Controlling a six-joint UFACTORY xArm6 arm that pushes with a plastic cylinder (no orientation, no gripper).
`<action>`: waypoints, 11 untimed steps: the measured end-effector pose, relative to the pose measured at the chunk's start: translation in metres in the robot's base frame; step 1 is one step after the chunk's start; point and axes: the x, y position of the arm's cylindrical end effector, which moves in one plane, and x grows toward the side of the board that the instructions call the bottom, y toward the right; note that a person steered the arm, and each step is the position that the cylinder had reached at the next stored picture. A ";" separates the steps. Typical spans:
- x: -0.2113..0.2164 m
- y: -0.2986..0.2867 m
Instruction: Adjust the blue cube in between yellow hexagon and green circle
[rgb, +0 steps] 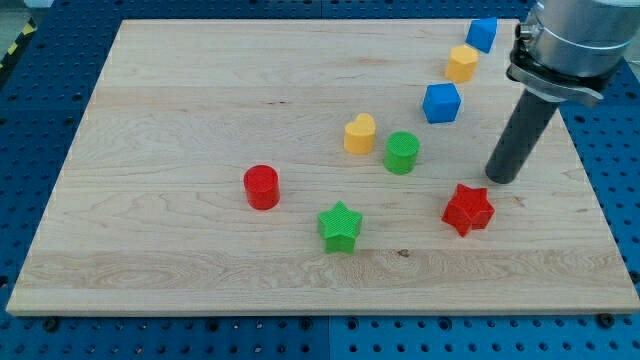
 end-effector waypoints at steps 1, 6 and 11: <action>-0.019 -0.020; -0.090 -0.012; -0.091 0.008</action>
